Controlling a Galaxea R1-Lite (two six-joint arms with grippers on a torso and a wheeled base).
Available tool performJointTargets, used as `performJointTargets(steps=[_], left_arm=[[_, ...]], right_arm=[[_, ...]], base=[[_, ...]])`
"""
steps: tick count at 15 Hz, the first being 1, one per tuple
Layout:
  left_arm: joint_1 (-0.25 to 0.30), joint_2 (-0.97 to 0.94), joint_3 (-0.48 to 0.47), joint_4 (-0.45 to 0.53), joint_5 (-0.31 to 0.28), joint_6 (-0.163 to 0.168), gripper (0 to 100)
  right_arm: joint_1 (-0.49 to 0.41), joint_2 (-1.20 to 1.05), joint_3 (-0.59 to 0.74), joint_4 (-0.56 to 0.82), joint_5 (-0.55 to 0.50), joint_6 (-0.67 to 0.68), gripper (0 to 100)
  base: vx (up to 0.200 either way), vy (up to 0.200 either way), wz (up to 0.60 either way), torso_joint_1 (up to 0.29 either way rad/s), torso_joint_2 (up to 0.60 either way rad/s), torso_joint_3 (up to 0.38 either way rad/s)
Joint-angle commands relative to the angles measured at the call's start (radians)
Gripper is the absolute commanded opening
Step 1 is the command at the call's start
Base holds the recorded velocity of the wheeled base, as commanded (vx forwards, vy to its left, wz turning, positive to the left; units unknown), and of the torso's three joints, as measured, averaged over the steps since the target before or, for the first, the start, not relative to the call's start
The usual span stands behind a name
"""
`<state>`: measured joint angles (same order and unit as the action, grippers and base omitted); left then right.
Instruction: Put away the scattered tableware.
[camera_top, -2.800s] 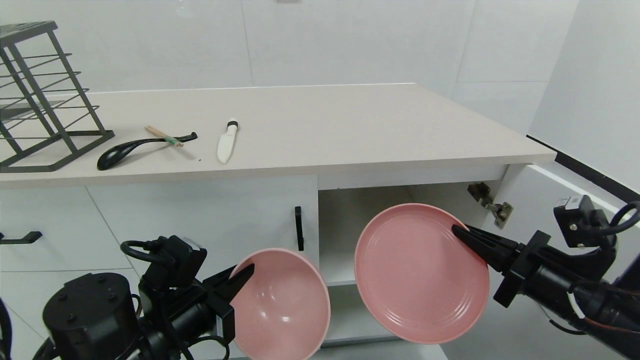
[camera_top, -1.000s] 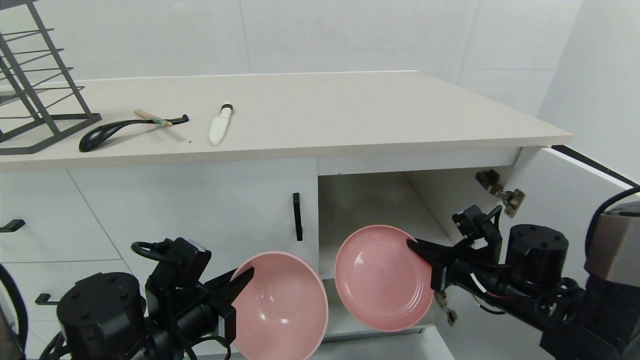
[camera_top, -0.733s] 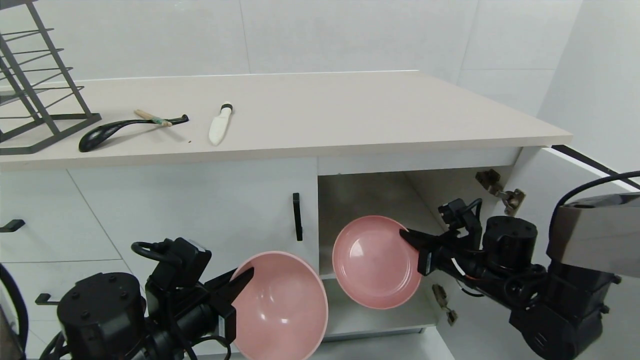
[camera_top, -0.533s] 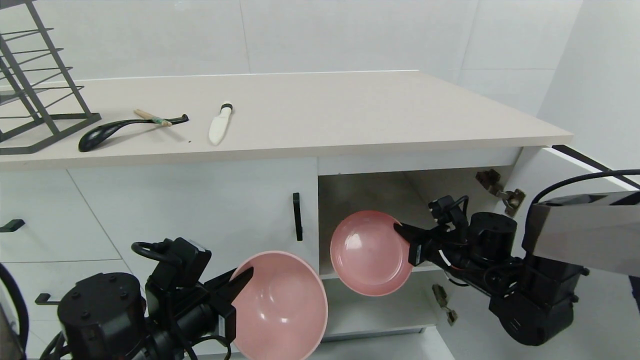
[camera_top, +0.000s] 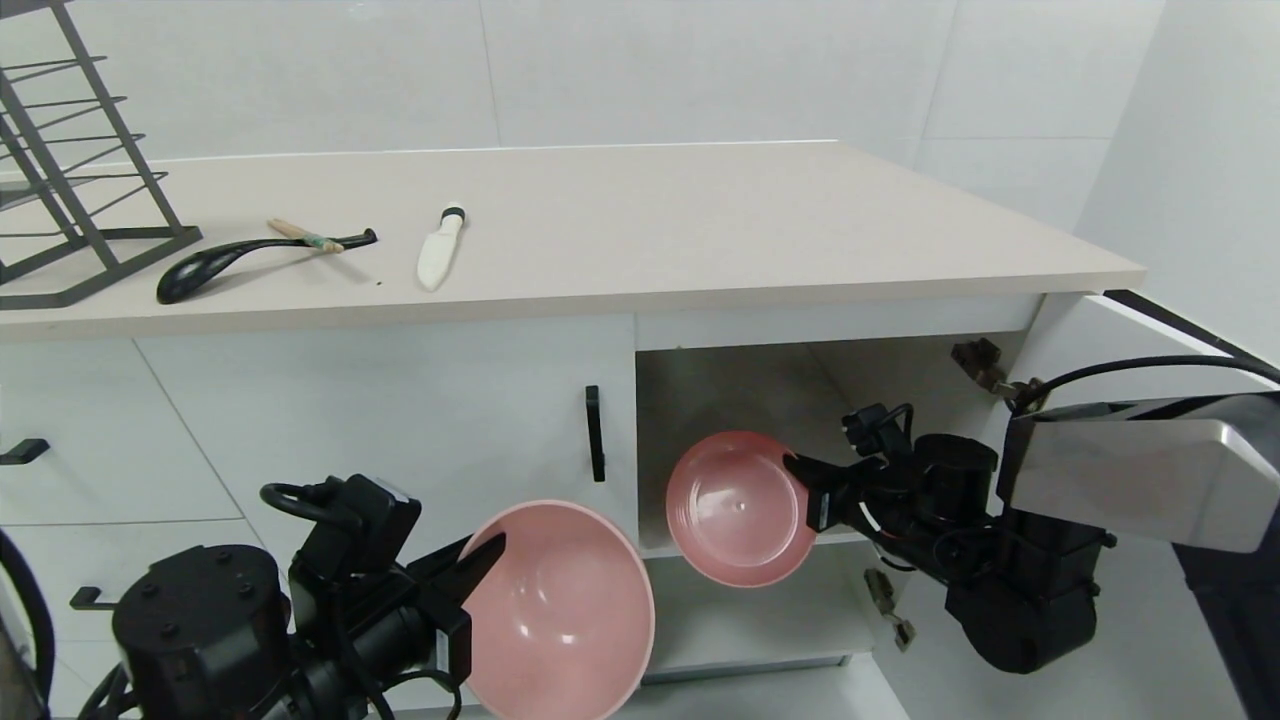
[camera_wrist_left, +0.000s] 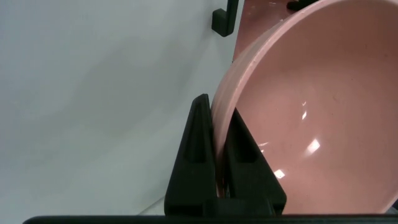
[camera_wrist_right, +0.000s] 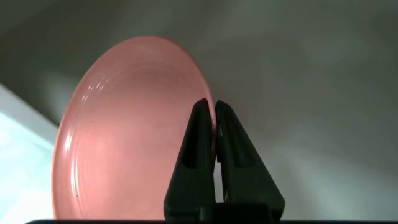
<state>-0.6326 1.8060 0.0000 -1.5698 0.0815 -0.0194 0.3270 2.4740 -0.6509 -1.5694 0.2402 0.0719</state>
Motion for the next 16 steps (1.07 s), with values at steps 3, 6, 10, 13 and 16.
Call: performJointTargets(steps=[3, 6, 10, 13, 16], left_arm=[[0.027, -0.008, 0.0, -0.001, 0.03, -0.001, 0], [0.05, -0.048, 0.0, -0.001, 0.034, -0.002, 0], [0.039, -0.05, 0.0, -0.001, 0.034, -0.002, 0], [0.039, -0.05, 0.0, -0.001, 0.034, -0.002, 0], [0.039, -0.045, 0.0, -0.001, 0.034, -0.002, 0]], right_arm=[[-0.017, 0.069, -0.098, -0.001, 0.001, 0.0, 0], [-0.013, 0.091, -0.148, -0.001, 0.001, 0.009, 0], [-0.013, 0.144, -0.202, -0.001, -0.001, 0.02, 0], [0.003, 0.172, -0.277, -0.001, -0.075, 0.161, 0], [0.003, 0.204, -0.291, -0.001, -0.11, 0.221, 0]], base=[[0.0, 0.0, 0.0, 0.0, 0.0, 0.0], [0.0, 0.0, 0.0, 0.0, 0.0, 0.0], [0.0, 0.0, 0.0, 0.0, 0.0, 0.0], [0.0, 0.0, 0.0, 0.0, 0.0, 0.0], [0.0, 0.0, 0.0, 0.0, 0.0, 0.0]])
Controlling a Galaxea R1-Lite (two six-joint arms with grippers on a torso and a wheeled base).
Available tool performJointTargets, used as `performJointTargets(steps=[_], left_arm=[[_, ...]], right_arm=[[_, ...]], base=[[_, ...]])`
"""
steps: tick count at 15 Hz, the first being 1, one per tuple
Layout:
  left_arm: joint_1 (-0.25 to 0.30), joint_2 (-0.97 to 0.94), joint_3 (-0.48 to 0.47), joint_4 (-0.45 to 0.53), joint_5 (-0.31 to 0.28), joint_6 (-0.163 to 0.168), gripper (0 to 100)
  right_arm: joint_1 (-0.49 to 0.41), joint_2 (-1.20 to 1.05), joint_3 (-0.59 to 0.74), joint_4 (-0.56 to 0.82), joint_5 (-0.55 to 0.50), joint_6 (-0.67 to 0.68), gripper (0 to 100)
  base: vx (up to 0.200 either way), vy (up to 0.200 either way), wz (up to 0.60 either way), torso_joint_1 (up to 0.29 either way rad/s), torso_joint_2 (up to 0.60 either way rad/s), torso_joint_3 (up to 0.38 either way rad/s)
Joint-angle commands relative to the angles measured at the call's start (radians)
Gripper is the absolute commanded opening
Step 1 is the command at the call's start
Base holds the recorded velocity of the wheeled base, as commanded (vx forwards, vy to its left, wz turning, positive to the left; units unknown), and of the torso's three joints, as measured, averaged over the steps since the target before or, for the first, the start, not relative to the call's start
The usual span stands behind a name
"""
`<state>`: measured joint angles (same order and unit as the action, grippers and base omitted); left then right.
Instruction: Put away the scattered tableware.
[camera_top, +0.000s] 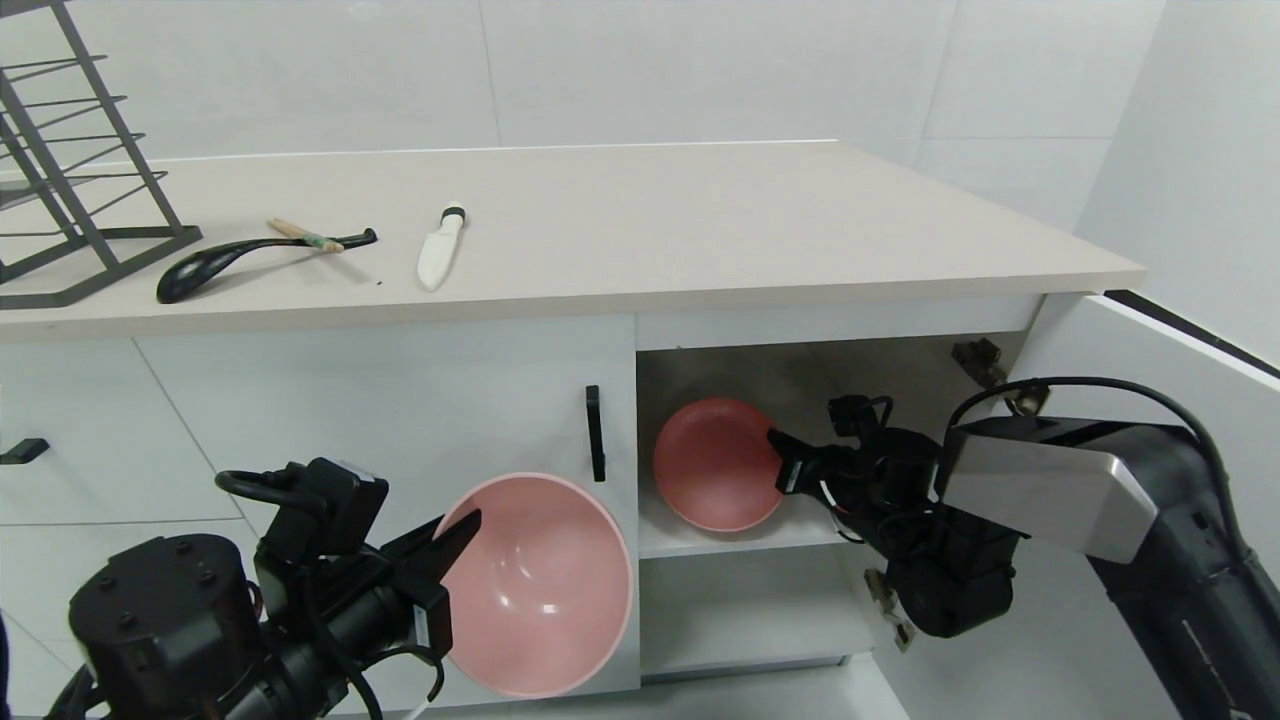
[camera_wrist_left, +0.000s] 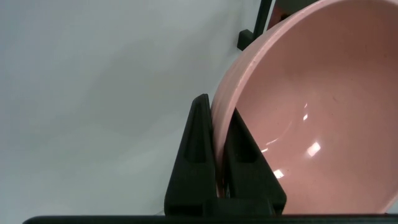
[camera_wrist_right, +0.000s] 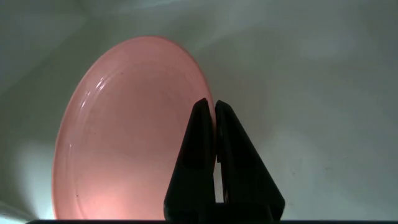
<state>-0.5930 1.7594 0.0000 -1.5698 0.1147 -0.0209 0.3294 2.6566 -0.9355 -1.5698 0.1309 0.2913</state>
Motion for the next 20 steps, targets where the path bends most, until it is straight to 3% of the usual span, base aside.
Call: performJointTargets(steps=[1, 6, 20], left_arm=[[-0.001, 0.005, 0.0, -0.001, 0.0, -0.001, 0], [-0.001, 0.038, 0.0, -0.001, 0.0, -0.001, 0], [-0.005, 0.04, 0.0, -0.001, 0.0, -0.001, 0]], right_arm=[[-0.001, 0.043, -0.009, -0.001, -0.002, 0.005, 0], [-0.004, 0.085, -0.081, -0.001, -0.077, 0.075, 0], [0.017, 0.106, -0.154, 0.028, -0.089, 0.111, 0]], base=[[0.0, 0.0, 0.0, 0.0, 0.0, 0.0], [0.0, 0.0, 0.0, 0.0, 0.0, 0.0], [0.0, 0.0, 0.0, 0.0, 0.0, 0.0]])
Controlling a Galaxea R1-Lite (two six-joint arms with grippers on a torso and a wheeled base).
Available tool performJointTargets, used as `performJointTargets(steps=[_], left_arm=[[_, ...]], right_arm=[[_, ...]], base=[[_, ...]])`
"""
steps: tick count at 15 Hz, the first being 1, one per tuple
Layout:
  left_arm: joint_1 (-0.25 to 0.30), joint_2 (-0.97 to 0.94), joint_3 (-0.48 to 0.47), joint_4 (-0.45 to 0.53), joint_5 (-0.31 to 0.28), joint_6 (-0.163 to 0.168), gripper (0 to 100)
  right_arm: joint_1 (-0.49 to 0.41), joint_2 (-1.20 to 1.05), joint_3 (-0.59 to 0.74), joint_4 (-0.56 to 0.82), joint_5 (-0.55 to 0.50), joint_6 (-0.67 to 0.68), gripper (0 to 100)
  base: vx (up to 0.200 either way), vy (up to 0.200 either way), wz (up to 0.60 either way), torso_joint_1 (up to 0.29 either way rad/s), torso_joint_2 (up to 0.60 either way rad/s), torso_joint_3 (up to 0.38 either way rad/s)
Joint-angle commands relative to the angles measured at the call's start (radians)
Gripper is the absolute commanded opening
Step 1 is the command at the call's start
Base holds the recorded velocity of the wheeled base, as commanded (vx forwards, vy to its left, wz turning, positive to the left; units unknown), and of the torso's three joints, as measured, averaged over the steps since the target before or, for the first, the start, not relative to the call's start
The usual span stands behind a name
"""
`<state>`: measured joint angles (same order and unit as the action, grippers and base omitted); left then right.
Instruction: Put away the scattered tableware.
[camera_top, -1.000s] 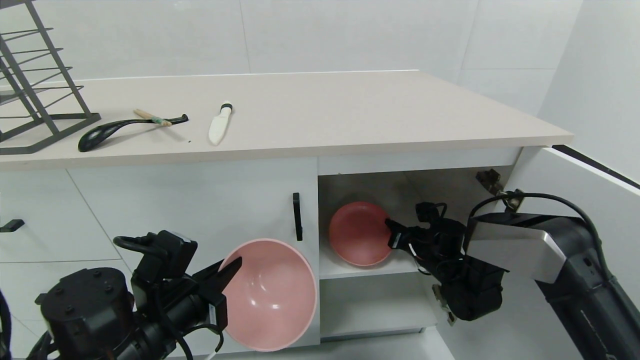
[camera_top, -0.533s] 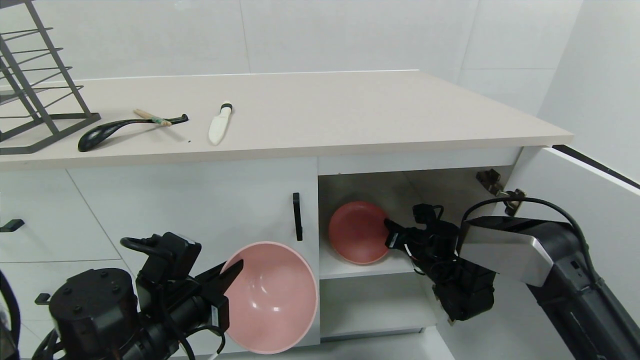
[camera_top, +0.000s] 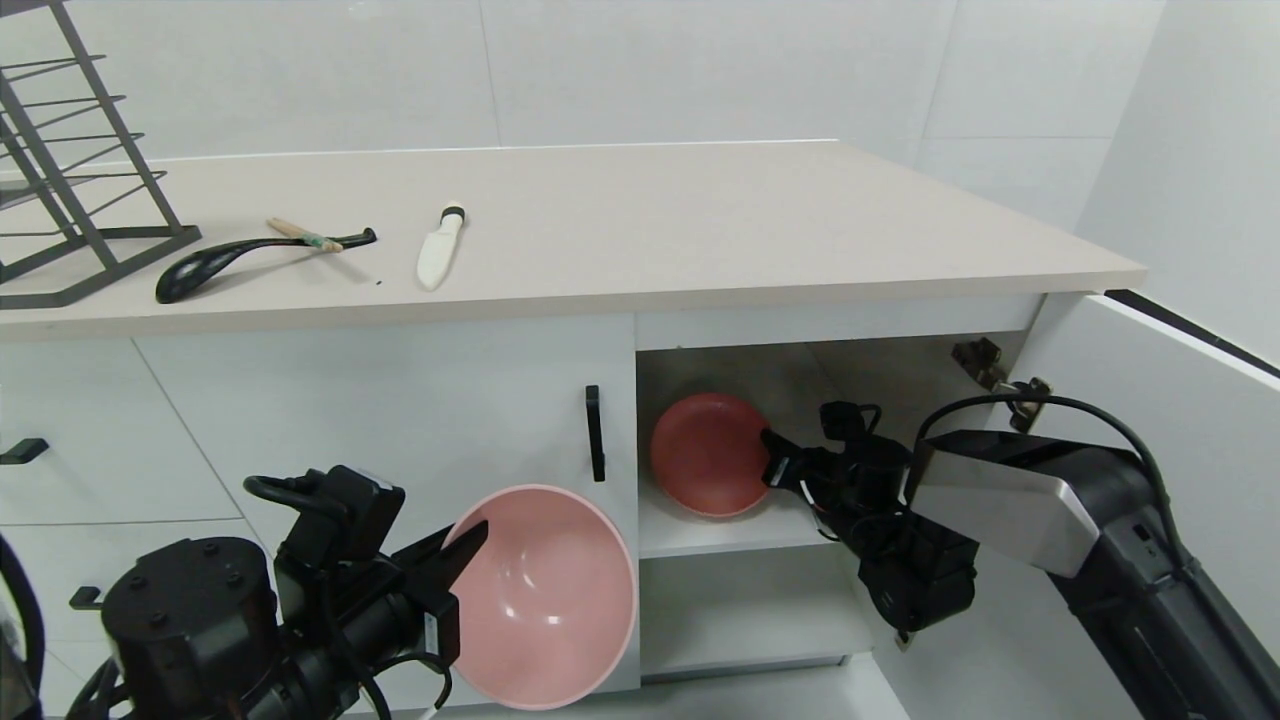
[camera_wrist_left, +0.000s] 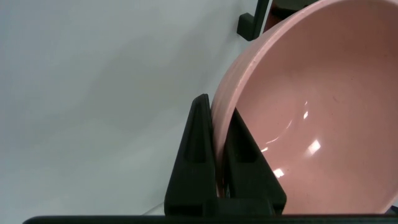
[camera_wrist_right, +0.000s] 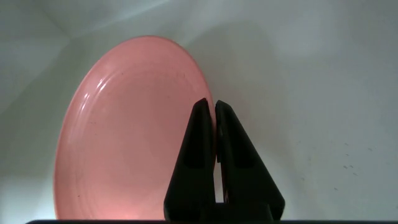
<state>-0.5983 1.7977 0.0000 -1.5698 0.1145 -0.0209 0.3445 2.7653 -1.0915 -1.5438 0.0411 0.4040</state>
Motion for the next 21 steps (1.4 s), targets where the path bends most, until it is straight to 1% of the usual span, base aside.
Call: performJointTargets(steps=[1, 2, 5, 12, 13, 18, 19, 20, 21], left_arm=[[0.0, 0.002, 0.0, -0.001, 0.001, -0.001, 0], [0.0, 0.002, 0.0, -0.001, 0.001, -0.001, 0], [0.0, 0.002, 0.0, -0.001, 0.001, -0.001, 0], [0.0, 0.0, 0.0, -0.001, 0.001, -0.001, 0], [0.0, 0.0, 0.0, -0.001, 0.001, -0.001, 0], [-0.003, -0.001, 0.0, -0.001, 0.001, -0.001, 0], [-0.003, -0.003, 0.0, -0.001, 0.001, -0.001, 0], [-0.003, -0.004, 0.0, -0.001, 0.001, -0.001, 0], [-0.003, -0.006, 0.0, -0.001, 0.001, -0.001, 0]], right_arm=[[0.002, -0.003, 0.004, 0.002, 0.0, -0.002, 0], [0.001, -0.003, 0.01, 0.007, 0.0, -0.01, 0], [-0.005, -0.004, -0.001, 0.037, -0.063, -0.045, 0], [-0.007, -0.004, -0.002, 0.041, -0.064, -0.06, 0], [-0.005, -0.004, -0.001, 0.041, -0.064, -0.06, 100], [-0.018, 0.011, -0.044, 0.028, -0.058, -0.063, 100], [-0.018, 0.011, -0.044, 0.011, -0.058, -0.08, 100], [-0.021, 0.008, -0.031, -0.027, -0.058, -0.128, 100], [-0.028, -0.009, -0.011, -0.027, -0.061, -0.185, 100]], base=[[0.0, 0.0, 0.0, 0.0, 0.0, 0.0], [0.0, 0.0, 0.0, 0.0, 0.0, 0.0], [0.0, 0.0, 0.0, 0.0, 0.0, 0.0], [0.0, 0.0, 0.0, 0.0, 0.0, 0.0], [0.0, 0.0, 0.0, 0.0, 0.0, 0.0], [0.0, 0.0, 0.0, 0.0, 0.0, 0.0], [0.0, 0.0, 0.0, 0.0, 0.0, 0.0], [0.0, 0.0, 0.0, 0.0, 0.0, 0.0], [0.0, 0.0, 0.0, 0.0, 0.0, 0.0]])
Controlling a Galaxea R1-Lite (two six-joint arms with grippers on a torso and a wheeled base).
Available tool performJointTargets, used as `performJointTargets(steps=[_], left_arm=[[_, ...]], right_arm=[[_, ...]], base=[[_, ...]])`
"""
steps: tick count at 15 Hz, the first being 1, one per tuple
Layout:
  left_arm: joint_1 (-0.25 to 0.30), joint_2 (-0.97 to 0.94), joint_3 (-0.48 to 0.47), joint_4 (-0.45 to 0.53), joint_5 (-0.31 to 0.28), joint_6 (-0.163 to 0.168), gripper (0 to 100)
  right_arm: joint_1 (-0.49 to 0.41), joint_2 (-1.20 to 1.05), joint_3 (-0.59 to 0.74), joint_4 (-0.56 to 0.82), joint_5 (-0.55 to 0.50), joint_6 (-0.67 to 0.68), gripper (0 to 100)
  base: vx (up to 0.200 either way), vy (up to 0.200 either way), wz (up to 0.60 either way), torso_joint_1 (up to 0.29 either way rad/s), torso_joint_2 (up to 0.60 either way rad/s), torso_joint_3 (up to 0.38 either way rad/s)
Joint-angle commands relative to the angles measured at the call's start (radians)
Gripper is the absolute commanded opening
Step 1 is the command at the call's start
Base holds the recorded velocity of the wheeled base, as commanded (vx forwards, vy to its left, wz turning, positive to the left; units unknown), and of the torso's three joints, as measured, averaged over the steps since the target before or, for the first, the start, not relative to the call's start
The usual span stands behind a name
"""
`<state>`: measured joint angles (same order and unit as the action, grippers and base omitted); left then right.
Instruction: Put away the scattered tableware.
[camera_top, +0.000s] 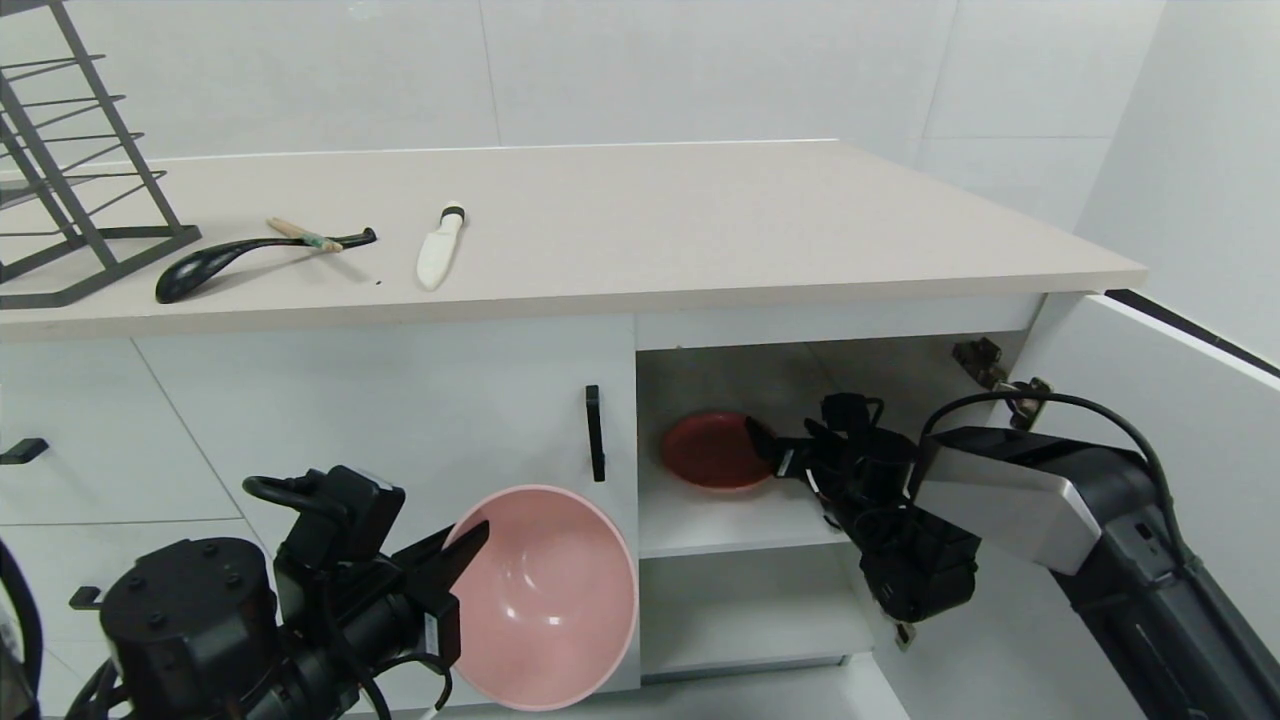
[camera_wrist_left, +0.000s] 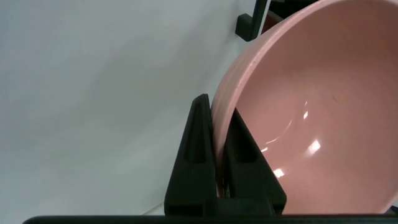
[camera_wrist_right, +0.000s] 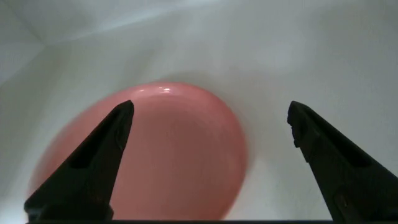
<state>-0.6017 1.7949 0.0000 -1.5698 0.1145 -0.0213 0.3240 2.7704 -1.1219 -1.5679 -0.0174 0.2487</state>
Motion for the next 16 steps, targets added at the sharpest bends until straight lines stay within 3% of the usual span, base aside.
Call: performJointTargets(steps=[1, 5, 8, 9, 11, 12, 13, 16], left_arm=[[0.0, -0.006, 0.0, -0.001, 0.001, 0.0, 0], [-0.001, -0.019, 0.0, -0.001, 0.001, 0.001, 0], [-0.003, -0.048, 0.0, -0.001, 0.001, 0.006, 0], [-0.027, -0.069, 0.0, -0.001, 0.004, 0.009, 0], [-0.069, -0.075, 0.0, -0.001, 0.033, 0.011, 0], [-0.07, -0.075, 0.0, -0.001, 0.033, 0.011, 0], [-0.115, -0.063, 0.0, -0.001, 0.039, 0.024, 0], [-0.15, -0.002, 0.0, -0.001, 0.04, 0.121, 0]], right_arm=[[-0.01, -0.107, 0.143, -0.003, -0.004, -0.106, 100], [0.046, -0.374, 0.539, -0.003, -0.006, -0.112, 100], [0.121, -0.485, 0.679, -0.003, -0.007, -0.115, 100], [0.198, -0.603, 0.797, -0.003, -0.007, -0.117, 100], [0.265, -0.733, 0.924, -0.003, -0.009, -0.124, 100], [0.267, -0.738, 0.927, -0.003, -0.009, -0.124, 100], [0.311, -0.85, 1.025, -0.003, -0.019, -0.152, 100], [0.342, -0.988, 1.105, -0.003, -0.019, -0.177, 100]], base=[[0.0, 0.0, 0.0, 0.0, 0.0, 0.0], [0.0, 0.0, 0.0, 0.0, 0.0, 0.0], [0.0, 0.0, 0.0, 0.0, 0.0, 0.0], [0.0, 0.0, 0.0, 0.0, 0.0, 0.0], [0.0, 0.0, 0.0, 0.0, 0.0, 0.0], [0.0, 0.0, 0.0, 0.0, 0.0, 0.0], [0.0, 0.0, 0.0, 0.0, 0.0, 0.0], [0.0, 0.0, 0.0, 0.0, 0.0, 0.0]])
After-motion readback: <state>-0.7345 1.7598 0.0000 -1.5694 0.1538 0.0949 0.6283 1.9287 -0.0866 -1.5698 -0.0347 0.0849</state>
